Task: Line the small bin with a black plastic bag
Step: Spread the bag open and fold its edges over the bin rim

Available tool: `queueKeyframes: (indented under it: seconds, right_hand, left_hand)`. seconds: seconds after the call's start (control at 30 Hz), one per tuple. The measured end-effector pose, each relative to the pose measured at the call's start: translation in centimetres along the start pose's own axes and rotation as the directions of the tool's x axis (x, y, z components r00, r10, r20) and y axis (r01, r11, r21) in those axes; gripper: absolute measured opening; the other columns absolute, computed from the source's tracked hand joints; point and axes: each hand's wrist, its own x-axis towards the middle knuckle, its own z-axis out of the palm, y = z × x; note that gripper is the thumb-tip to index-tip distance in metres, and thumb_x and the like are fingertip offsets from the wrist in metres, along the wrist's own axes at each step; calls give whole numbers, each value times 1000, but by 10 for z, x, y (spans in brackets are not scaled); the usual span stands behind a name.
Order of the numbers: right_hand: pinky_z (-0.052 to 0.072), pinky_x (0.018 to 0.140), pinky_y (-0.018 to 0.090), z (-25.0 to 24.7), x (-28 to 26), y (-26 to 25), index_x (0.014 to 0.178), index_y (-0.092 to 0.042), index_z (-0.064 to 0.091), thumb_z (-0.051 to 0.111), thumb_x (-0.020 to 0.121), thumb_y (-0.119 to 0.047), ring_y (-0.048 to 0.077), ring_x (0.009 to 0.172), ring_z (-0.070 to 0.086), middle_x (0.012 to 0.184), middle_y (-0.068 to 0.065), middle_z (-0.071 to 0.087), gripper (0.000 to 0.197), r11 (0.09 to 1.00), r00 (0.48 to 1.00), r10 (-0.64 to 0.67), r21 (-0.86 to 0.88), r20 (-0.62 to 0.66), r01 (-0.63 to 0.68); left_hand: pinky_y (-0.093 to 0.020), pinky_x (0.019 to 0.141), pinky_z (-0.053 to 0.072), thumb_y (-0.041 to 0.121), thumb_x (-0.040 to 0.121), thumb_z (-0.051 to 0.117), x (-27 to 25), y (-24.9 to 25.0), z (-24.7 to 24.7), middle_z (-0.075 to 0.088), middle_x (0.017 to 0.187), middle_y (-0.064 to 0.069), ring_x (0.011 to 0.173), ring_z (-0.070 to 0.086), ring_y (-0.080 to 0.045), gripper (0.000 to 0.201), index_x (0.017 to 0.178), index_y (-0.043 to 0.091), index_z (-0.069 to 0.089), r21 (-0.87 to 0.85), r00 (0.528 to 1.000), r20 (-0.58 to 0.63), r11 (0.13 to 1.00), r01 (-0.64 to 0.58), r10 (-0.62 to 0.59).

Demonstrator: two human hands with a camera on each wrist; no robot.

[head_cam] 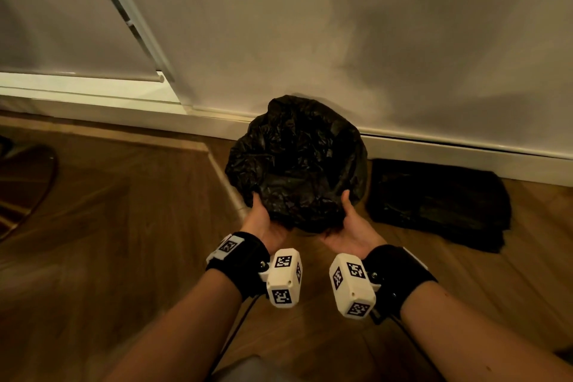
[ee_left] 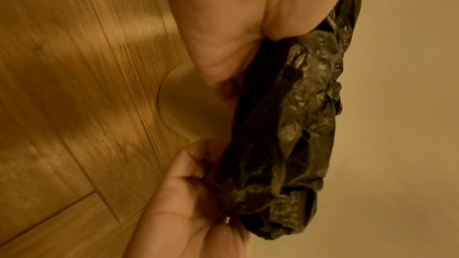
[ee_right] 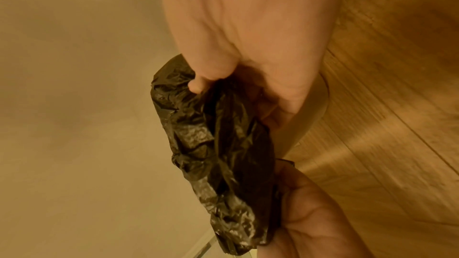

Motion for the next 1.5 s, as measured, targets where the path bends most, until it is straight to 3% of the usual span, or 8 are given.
queueKeyframes:
  seconds: [0.2,0.33,0.47,0.6,0.87,1.03,1.17,1.5]
  right_hand:
    - [51,95,45,0,5,-9,130,-11,49,69,82,-42,31,112,59,128,16,59,60,911,893,-343,-333,-291,241]
    - [36,106,35,4,-10,-21,130,-17,43,71,76,-43,18,122,43,128,-1,41,66,-67,263,-941,-879,214,473]
    - [10,118,36,23,-10,-32,136,-33,43,58,75,-69,11,136,37,139,-9,47,73,-843,662,-175,-458,729,282]
    - [37,94,30,55,6,-53,123,-35,56,51,84,-64,18,111,59,112,-3,68,48,-957,859,37,-230,510,177]
    - [38,97,33,64,13,-53,129,-33,56,50,93,-43,22,108,59,114,-2,67,38,-985,910,129,-54,394,164]
    - [39,97,34,62,13,-52,125,-32,59,49,92,-43,22,104,60,109,-2,68,36,-987,909,120,-54,400,154]
    - [36,95,35,62,13,-51,102,-19,67,49,92,-43,24,99,62,100,3,69,32,-991,905,126,3,406,137]
    - [20,112,35,55,15,-77,111,-27,62,55,91,-37,19,107,58,105,-3,68,23,-977,915,214,63,342,205]
  left_hand:
    - [-38,84,50,72,85,36,1,2,-13,54,136,-10,120,53,-30,76,138,20,47,-16,998,-13,998,54,-54]
    - [-38,76,50,70,86,36,-1,2,-13,55,136,-10,112,56,-29,73,138,20,48,-31,998,-13,998,55,-56]
    - [-40,74,48,68,90,27,-6,2,-7,57,130,-12,109,57,-30,73,136,16,49,-35,997,23,997,69,-68]
    - [-40,75,49,64,92,26,-4,6,-7,54,136,-14,125,50,-31,70,138,15,46,-25,999,15,999,49,-48]
    - [-33,73,52,19,93,55,-16,47,-25,62,113,-11,94,62,-23,44,135,12,43,139,919,-268,955,-261,290]
    - [-36,106,32,27,70,77,-39,66,-15,34,137,2,128,35,-19,78,133,31,32,820,581,225,171,-547,782]
    - [-54,117,-4,54,75,65,-30,30,15,32,151,6,146,14,-21,82,144,30,27,525,722,663,-809,-263,196]
    - [-32,97,40,26,97,44,-8,37,28,64,118,0,114,56,-23,30,124,32,55,419,832,543,-895,-151,114]
